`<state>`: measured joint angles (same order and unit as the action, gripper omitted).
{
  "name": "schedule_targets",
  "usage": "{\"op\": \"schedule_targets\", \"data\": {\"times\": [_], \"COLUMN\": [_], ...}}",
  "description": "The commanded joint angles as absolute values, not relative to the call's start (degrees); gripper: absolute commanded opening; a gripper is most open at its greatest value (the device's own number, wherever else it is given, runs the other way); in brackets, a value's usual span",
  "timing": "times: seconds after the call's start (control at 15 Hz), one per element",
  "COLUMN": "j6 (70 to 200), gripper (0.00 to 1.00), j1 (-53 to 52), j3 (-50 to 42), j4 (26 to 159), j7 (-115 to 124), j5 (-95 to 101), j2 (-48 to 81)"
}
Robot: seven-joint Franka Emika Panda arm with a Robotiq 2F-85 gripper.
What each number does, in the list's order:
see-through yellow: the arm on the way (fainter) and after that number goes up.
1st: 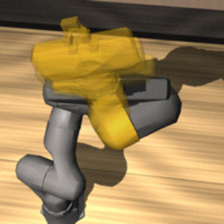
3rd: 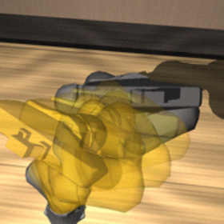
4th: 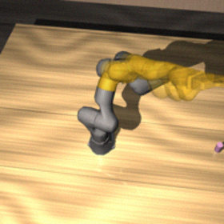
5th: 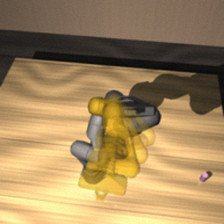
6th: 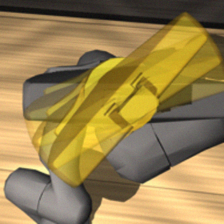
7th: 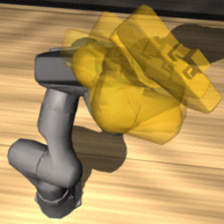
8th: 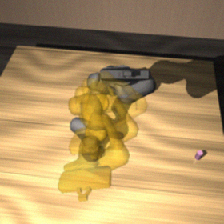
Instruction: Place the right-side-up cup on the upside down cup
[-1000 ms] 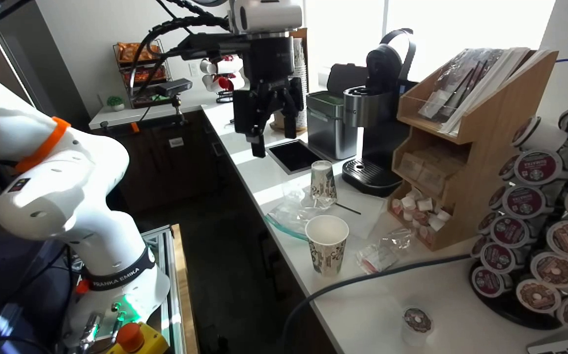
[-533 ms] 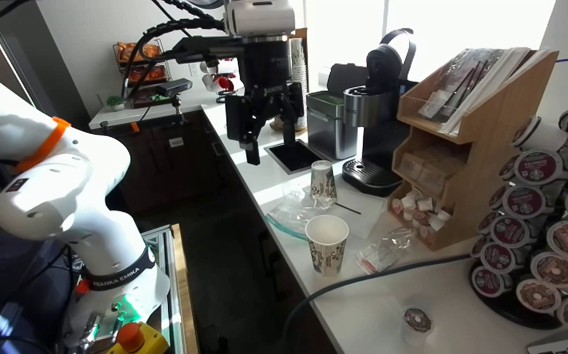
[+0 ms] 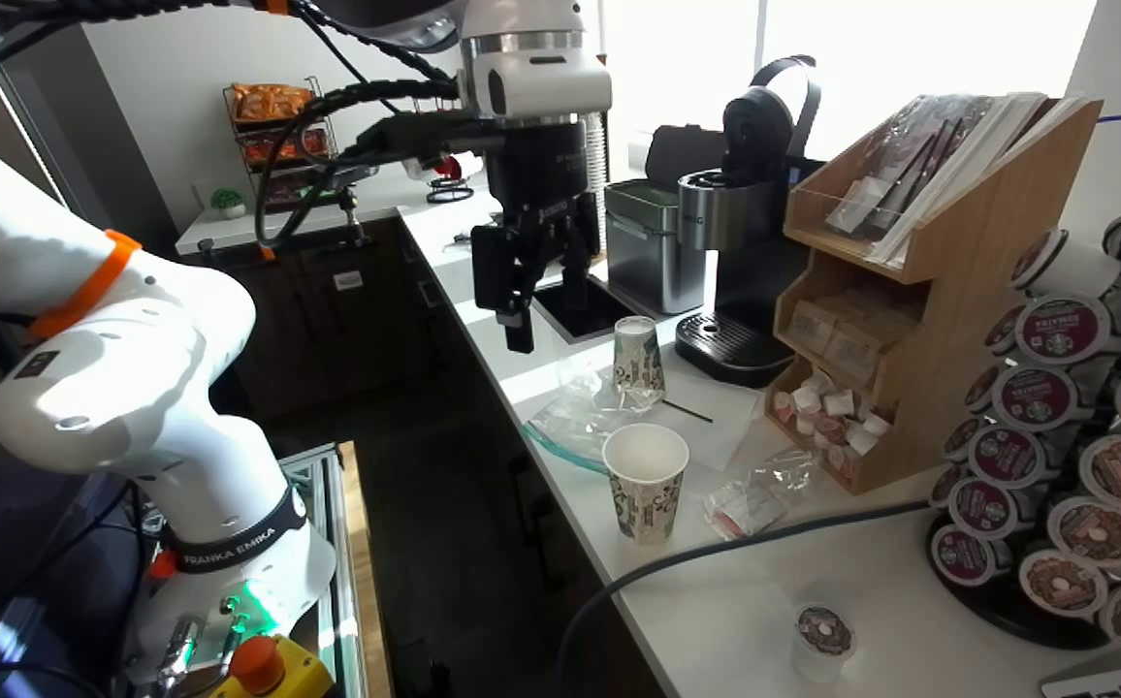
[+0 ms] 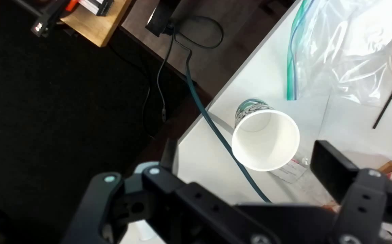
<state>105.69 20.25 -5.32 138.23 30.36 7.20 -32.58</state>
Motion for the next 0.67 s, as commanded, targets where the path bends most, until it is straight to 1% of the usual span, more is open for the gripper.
{"op": "schedule_targets", "data": {"times": [0.0,0.27,0.6], "j6": [111.0,115.5,124.0], "gripper": [1.0,1.0,1.0], "j1": [18.3,17.5,17.1], "j3": [-7.1,-7.9,-7.2], "j4": [141.4,143.4,148.5], "j7": [22.3,15.2,13.4], "j5": [7.5,8.2,9.1], "j2": [-32.2,-30.4,-29.4]}}
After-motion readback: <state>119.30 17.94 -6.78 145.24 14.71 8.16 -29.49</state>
